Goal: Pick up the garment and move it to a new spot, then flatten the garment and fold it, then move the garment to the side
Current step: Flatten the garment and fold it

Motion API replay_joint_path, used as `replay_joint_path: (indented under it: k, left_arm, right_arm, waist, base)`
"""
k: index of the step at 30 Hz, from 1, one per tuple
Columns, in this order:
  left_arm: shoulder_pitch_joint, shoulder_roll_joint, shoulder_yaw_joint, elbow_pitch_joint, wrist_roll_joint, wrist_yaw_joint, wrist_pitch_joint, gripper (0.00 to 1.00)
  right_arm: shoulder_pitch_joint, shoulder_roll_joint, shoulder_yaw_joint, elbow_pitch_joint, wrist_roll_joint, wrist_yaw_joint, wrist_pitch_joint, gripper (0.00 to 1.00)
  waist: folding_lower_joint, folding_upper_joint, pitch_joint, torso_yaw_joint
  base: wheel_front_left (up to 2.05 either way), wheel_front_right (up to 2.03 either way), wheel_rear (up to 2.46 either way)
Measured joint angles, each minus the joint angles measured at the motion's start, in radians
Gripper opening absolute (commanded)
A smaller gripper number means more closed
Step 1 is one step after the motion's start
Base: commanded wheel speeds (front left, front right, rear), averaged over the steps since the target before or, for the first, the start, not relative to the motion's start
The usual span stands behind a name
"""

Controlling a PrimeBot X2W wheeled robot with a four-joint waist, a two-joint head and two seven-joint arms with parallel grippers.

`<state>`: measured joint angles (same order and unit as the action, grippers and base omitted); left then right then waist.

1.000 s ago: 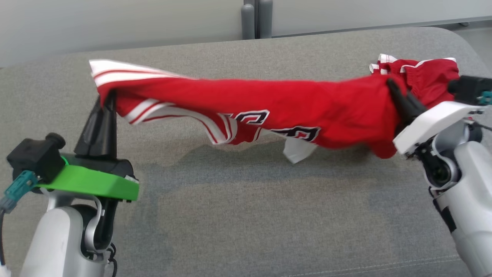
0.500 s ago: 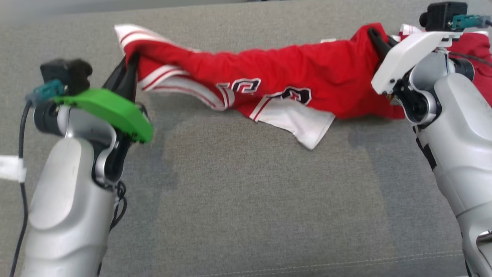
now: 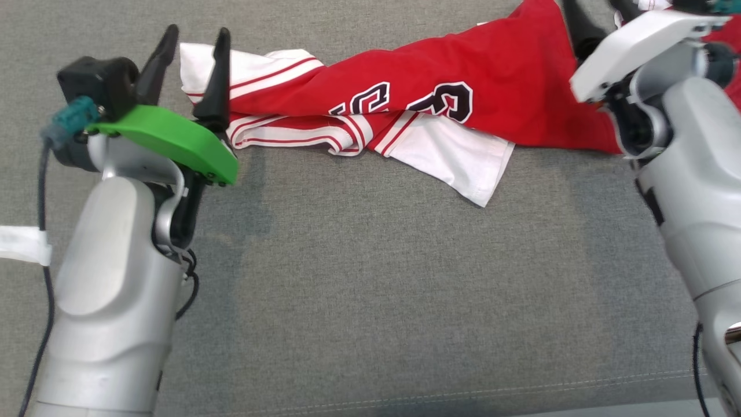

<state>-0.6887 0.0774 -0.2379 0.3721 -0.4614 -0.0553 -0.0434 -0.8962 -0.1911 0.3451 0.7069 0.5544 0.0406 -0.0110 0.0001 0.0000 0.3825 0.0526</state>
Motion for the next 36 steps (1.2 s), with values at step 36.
replay_joint_path:
  k: [36]
  left_arm:
    - [0.202,-0.036,-0.444,0.039,-0.417,0.036,0.070,1.00]
  right_arm:
    - [0.210,0.043,-0.011,-0.175,0.031,0.073,-0.238,1.00]
  waist:
    - [0.0000,0.0000,-0.030,-0.234]
  base:
    - [0.00,0.00,0.00]
